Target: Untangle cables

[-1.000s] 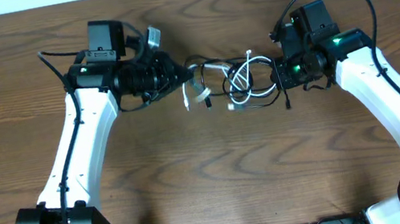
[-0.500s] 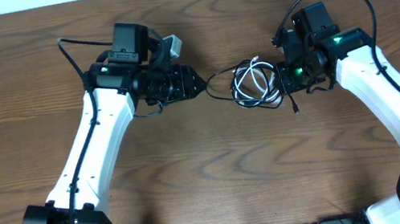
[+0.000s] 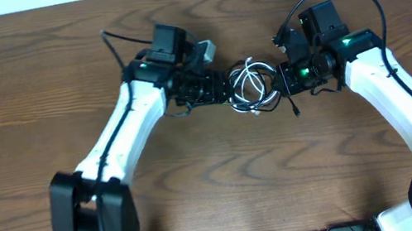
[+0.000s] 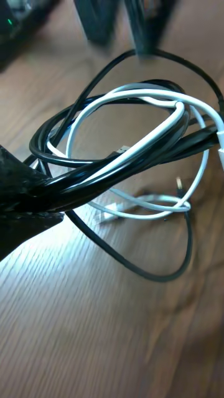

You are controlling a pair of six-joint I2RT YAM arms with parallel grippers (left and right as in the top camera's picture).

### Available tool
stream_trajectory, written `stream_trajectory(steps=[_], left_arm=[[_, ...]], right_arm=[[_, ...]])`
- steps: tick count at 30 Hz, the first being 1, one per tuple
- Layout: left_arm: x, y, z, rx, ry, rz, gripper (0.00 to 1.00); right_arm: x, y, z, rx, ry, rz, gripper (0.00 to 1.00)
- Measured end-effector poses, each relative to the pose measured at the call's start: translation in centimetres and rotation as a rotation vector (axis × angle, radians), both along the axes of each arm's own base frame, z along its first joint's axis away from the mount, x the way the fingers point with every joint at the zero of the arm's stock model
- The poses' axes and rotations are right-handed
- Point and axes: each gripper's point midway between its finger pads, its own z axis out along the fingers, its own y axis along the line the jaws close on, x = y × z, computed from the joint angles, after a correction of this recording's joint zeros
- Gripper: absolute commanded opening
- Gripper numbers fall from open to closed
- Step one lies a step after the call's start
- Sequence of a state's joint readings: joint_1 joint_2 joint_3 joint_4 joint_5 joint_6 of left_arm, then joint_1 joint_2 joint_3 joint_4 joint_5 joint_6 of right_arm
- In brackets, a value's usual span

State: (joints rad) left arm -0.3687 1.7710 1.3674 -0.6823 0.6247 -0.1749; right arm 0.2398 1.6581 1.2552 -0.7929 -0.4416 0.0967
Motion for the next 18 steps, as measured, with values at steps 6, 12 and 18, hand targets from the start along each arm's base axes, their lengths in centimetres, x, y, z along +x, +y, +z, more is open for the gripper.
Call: stream_trajectory(steps=[6,12,18], left_arm=[[2.1,-0.9,-1.7,-0.016,-0.039,0.004,0.54],[1.7,-2.7,-3.3,-0.021,-0.02,-0.03,0.07],[1.9,-1.6,-4.8,0.066,-0.005,0.008,0.07]], right_arm=[[-0.7,1.5,0.8,0.089,0.006,0.064,0.01],[-1.0,2.2,1.1,0.114,0.009,0.085,0.02],[-0.3,0.5,0.0,0.023,0.049,-0.06,0.45]])
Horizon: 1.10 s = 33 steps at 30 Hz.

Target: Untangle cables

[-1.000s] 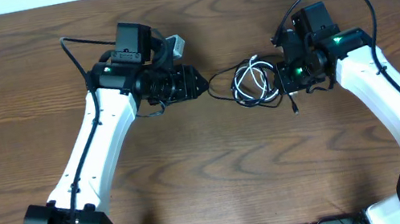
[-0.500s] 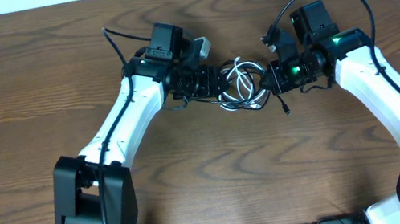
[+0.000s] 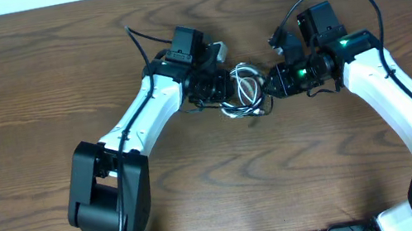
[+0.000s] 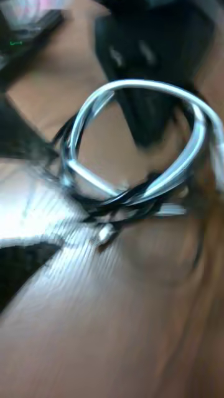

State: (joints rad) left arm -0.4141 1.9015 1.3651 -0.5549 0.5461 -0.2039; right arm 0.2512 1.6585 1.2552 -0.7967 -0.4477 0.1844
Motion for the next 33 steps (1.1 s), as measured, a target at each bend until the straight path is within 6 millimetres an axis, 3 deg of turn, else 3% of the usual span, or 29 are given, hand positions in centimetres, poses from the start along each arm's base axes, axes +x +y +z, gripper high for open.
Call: stream_trajectory(steps=[3,5,9,12,17,27,33], left_arm=[[-0.2,1.5,0.0,0.07,0.003,0.038,0.07],[-0.3,2.3,1.1,0.095,-0.016,0.056,0.08],[-1.1,3.1,5.1,0.093,-0.084,0.071,0.07],[-1.7,3.5,7.0,0.081,-0.111,0.084,0.08],[-1.6,3.5,7.2,0.08,-0.115,0.097,0.07],[-0.8,3.2,8.1,0.058,-0.158,0.103,0.07],[0.1,2.9,11.5,-0.005,-0.26,0.136,0.07]], right_arm=[[0.8,-1.1,-0.4,-0.053,-0.003,-0.085,0.45],[1.8,-0.9,0.1,-0.04,-0.047,-0.092,0.46],[2.8,1.6,2.0,0.092,-0.135,0.007,0.47],[2.9,3.7,3.4,0.181,-0.179,0.076,0.44],[2.0,5.5,3.3,0.208,-0.132,0.065,0.43],[1.6,6.5,-1.9,0.163,0.038,-0.004,0.41],[1.4,6.3,-5.2,0.139,0.156,-0.072,0.39]])
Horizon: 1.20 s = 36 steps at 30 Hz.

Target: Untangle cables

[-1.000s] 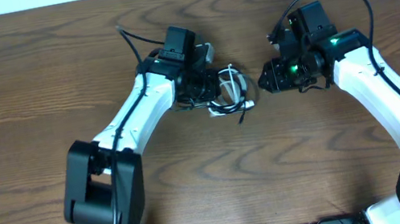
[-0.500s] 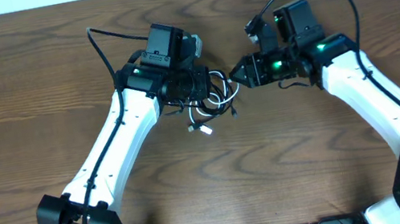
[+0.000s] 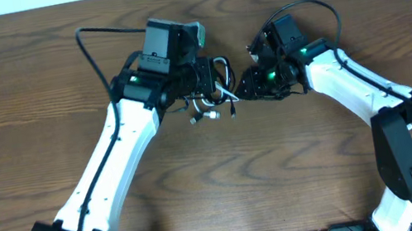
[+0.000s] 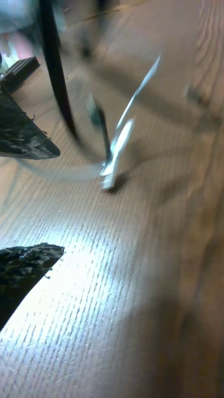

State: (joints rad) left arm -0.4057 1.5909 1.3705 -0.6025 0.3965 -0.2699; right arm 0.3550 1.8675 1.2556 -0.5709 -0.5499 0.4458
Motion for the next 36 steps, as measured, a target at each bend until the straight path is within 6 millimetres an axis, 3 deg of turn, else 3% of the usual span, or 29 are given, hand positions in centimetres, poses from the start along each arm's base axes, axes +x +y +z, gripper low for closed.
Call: stream_trajectory(steps=[7,11,15,17,20,21,26,30,36], left_arm=[[1.5,-0.6,6.4,-0.11,-0.212,0.022,0.08],[1.2,-0.5,9.9,-0.16,-0.304,0.027,0.07],[-0.3,0.1,12.5,-0.183,-0.353,0.026,0.08],[-0.9,0.4,13.1,-0.187,-0.359,0.024,0.08],[-1.6,0.3,13.0,-0.192,-0.342,0.003,0.07],[-1.9,0.0,12.7,-0.191,-0.33,-0.021,0.08],[-3.1,-1.9,11.6,-0.229,-0.286,-0.172,0.08],[-3.4,-2.9,10.5,-0.252,-0.245,-0.232,0.07],[-3.3,-3.7,8.9,-0.264,-0.191,-0.274,0.07]], right_arm=[[-1.0,-0.4,-0.8,-0.022,0.051,0.008,0.38],[-1.2,-0.9,-1.0,-0.035,0.033,0.049,0.4],[-0.1,-2.9,-0.3,0.002,-0.005,0.057,0.43],[0.9,-4.8,1.0,0.03,-0.047,0.039,0.43],[2.3,-7.5,4.6,0.052,-0.165,0.004,0.43],[2.6,-8.3,7.1,0.06,-0.243,0.003,0.43],[1.3,-7.3,15.5,0.097,-0.517,0.108,0.44],[0.2,-5.8,17.0,0.127,-0.573,0.182,0.44],[-0.3,-4.2,16.1,0.144,-0.554,0.245,0.45]])
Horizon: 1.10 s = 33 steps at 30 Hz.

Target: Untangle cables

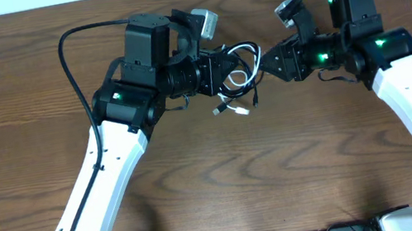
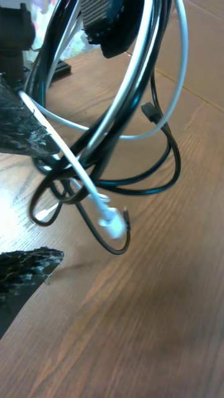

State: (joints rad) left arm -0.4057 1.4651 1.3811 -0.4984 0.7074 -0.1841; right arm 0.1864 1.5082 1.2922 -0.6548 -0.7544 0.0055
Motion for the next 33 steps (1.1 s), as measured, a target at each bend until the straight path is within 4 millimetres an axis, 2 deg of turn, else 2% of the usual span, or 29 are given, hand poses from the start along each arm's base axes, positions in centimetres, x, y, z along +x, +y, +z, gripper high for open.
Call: stream_trajectory(steps=[5,6,8,11,14,17,19,25,29,33], left_arm=[[-0.2,-0.2,0.1,-0.009,0.003,-0.014,0.08],[-0.2,-0.2,0.1,-0.011,0.004,-0.016,0.07],[-0.2,-0.2,0.2,-0.017,0.005,-0.014,0.07],[-0.2,-0.3,0.3,-0.029,0.018,-0.009,0.08],[-0.1,-0.4,0.2,-0.031,0.029,-0.005,0.07],[0.2,-0.4,-0.6,-0.027,0.06,0.005,0.07],[0.4,-0.2,-1.1,-0.025,0.079,0.017,0.07],[1.9,2.1,-1.5,-0.04,0.112,0.084,0.07],[2.6,3.5,-1.1,-0.061,0.113,0.109,0.07],[3.4,5.1,-0.7,-0.072,0.103,0.146,0.07]], right_arm=[[0.1,0.7,-1.1,-0.005,0.025,0.019,0.45],[0.2,0.9,-1.3,-0.005,0.028,0.025,0.41],[0.4,1.3,-1.4,0.002,0.023,0.026,0.18],[1.2,1.5,-2.0,0.002,0.062,-0.029,0.12],[1.9,0.7,-4.7,-0.071,0.213,-0.214,0.07],[2.4,-1.2,-7.1,-0.153,0.316,-0.383,0.06],[2.5,-2.1,-8.0,-0.191,0.357,-0.451,0.05],[2.7,-4.7,-11.0,-0.262,0.462,-0.539,0.01],[2.6,-9.0,-13.8,-0.356,0.533,-0.638,0.01],[2.4,-13.5,-15.0,-0.422,0.561,-0.729,0.01]])
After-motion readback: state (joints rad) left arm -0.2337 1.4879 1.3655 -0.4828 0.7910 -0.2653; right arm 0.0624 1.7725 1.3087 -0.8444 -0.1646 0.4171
